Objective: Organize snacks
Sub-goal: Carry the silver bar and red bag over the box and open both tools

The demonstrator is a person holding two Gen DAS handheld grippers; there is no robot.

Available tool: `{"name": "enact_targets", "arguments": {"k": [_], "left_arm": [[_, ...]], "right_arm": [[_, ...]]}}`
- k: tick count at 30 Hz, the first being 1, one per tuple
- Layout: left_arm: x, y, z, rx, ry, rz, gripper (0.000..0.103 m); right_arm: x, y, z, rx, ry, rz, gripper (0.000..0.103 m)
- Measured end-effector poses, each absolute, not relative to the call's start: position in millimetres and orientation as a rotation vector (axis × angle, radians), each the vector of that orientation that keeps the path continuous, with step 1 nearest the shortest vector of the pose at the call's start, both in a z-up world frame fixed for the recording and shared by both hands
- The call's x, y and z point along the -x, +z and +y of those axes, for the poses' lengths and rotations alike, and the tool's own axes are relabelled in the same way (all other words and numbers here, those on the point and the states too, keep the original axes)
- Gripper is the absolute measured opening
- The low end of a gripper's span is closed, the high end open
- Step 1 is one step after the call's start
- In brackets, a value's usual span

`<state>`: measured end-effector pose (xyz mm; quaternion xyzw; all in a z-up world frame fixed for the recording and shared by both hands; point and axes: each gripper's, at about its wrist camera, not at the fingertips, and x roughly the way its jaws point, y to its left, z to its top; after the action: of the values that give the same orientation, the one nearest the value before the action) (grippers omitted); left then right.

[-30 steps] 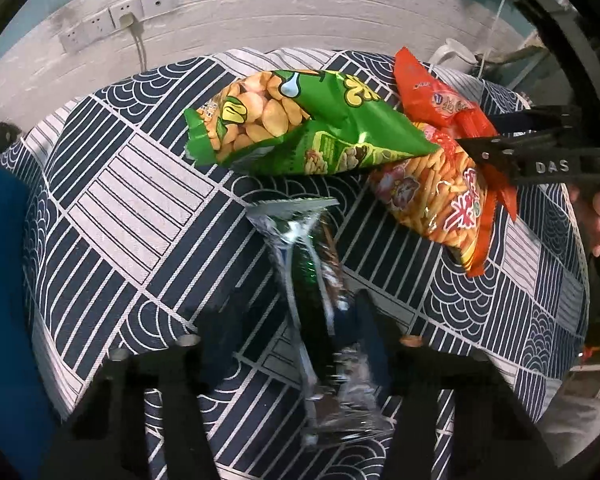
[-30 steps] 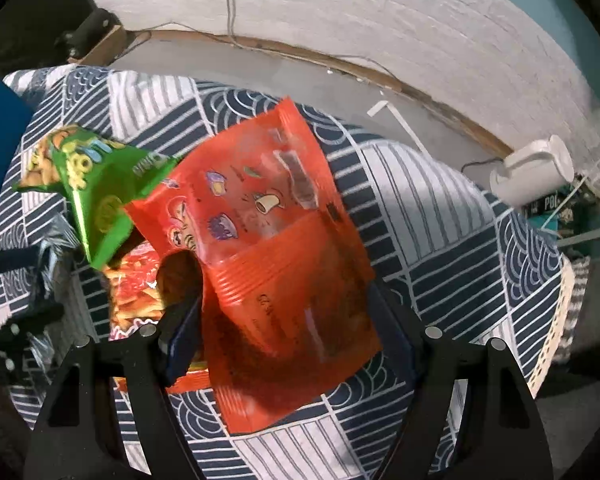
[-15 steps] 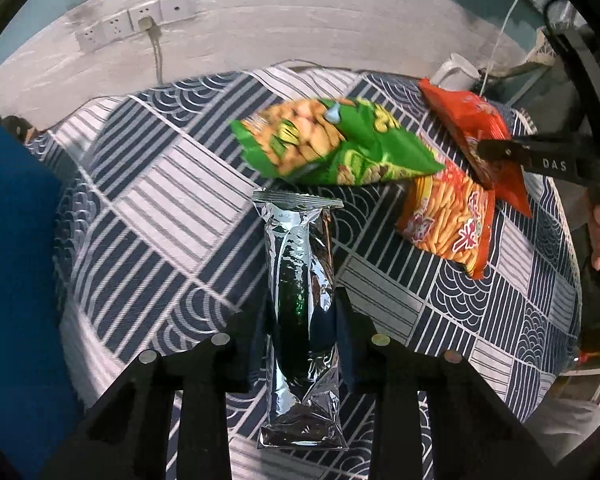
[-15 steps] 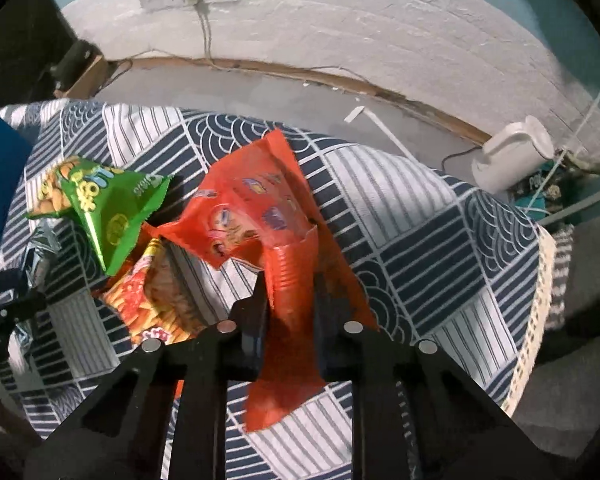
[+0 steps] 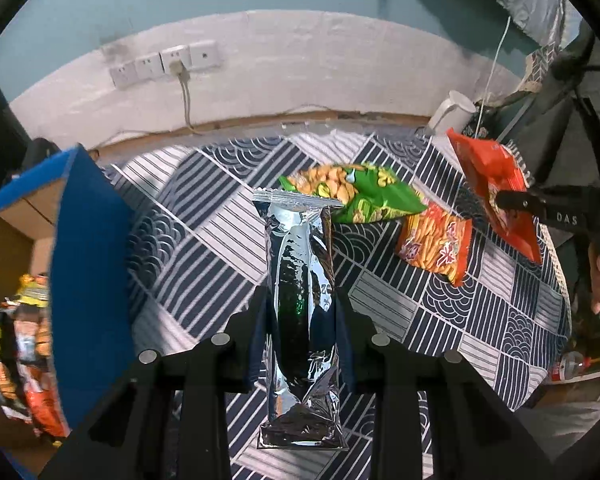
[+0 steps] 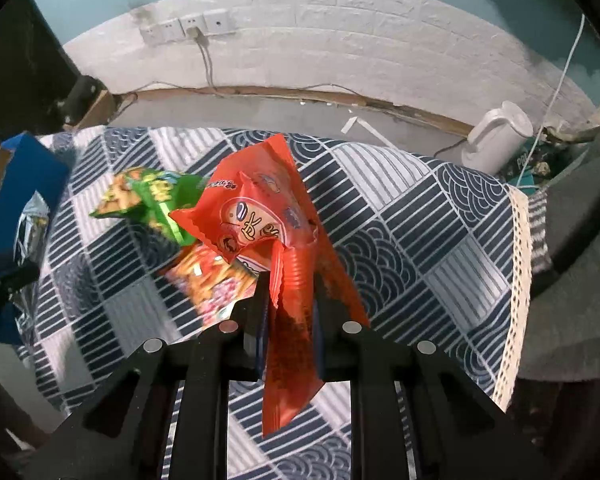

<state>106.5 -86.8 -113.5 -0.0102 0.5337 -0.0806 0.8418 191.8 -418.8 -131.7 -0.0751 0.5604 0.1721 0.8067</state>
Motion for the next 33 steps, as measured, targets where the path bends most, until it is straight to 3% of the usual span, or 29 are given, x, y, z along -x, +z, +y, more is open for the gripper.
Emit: {"name": "enact_targets", "arguments": {"k": [11,33], "left_arm": [[-80,-67,-65,0.01,-0.158,1.034,0.031],[-40,-21,20,-0.006,-0.068,0.928,0.031]], "right_arm": [[-146,-89,-404,0.07,0.401,1.131,0.015],[-96,-20,-287,0.084,0.609,0.98,0.015]]}}
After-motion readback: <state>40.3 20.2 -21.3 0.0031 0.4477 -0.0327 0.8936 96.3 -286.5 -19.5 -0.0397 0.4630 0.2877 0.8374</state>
